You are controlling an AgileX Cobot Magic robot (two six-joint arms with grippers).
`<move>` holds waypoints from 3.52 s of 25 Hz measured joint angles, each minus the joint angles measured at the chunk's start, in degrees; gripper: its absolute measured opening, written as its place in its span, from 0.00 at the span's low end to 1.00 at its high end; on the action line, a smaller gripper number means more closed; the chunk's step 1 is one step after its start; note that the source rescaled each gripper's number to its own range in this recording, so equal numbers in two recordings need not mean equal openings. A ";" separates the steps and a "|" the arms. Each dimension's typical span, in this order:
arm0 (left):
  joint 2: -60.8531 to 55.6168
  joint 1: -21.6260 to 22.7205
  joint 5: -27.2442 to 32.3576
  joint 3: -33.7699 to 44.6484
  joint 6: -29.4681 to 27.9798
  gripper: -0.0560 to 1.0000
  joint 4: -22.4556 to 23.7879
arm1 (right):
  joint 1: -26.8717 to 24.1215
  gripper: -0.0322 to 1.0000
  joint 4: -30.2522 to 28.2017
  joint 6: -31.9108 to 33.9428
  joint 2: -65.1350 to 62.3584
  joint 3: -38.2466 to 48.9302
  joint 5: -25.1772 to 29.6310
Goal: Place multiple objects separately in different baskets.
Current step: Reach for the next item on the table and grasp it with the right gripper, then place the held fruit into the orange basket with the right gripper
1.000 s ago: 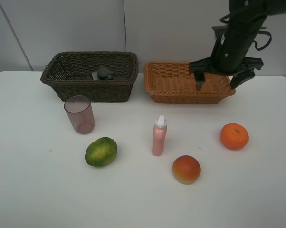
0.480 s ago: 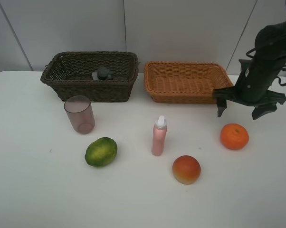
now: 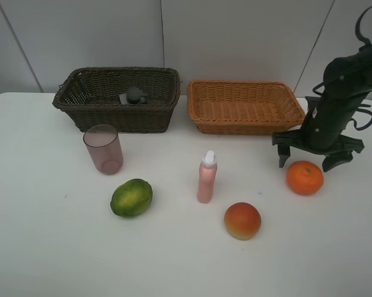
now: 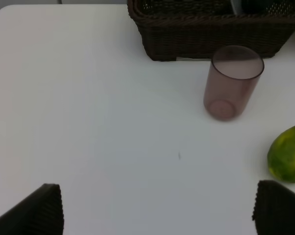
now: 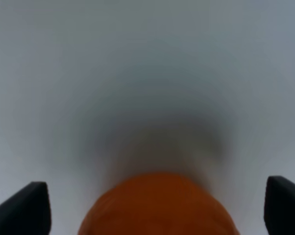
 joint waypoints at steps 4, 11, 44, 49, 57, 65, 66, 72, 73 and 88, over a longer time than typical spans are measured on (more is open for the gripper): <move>0.00 0.00 0.00 0.00 0.00 1.00 0.00 | 0.00 0.91 -0.06 0.00 1.26 0.00 -0.03; 0.00 0.00 0.00 0.00 0.00 1.00 0.00 | 0.00 0.86 0.03 0.00 3.47 0.00 0.02; 0.00 0.00 0.00 0.00 0.00 1.00 0.00 | 7.22 0.59 1.04 -8.25 -5.39 -21.65 20.74; 0.00 0.00 0.00 0.00 0.00 1.00 0.00 | 7.31 0.59 1.10 -8.82 1.54 -33.22 20.70; 0.00 0.00 0.00 0.00 0.00 1.00 0.00 | 7.31 0.59 -0.72 -8.85 11.89 -41.77 4.95; 0.00 0.00 0.00 0.00 0.00 1.00 0.00 | 7.31 0.59 -1.55 -8.85 19.95 -41.77 -6.30; 0.00 0.00 0.00 0.00 0.00 1.00 0.00 | 7.31 0.59 -1.55 -8.85 20.78 -41.77 -6.51; 0.00 0.00 0.00 0.00 0.00 1.00 0.00 | 7.31 0.59 -1.76 -8.85 22.60 -41.77 -6.55; 0.00 0.00 0.00 0.00 0.00 1.00 0.00 | 7.31 0.60 -1.89 -8.85 22.60 -41.77 -6.25; 0.00 0.00 0.00 0.00 0.00 1.00 0.00 | 8.34 0.96 -0.04 -7.89 12.91 -40.65 2.92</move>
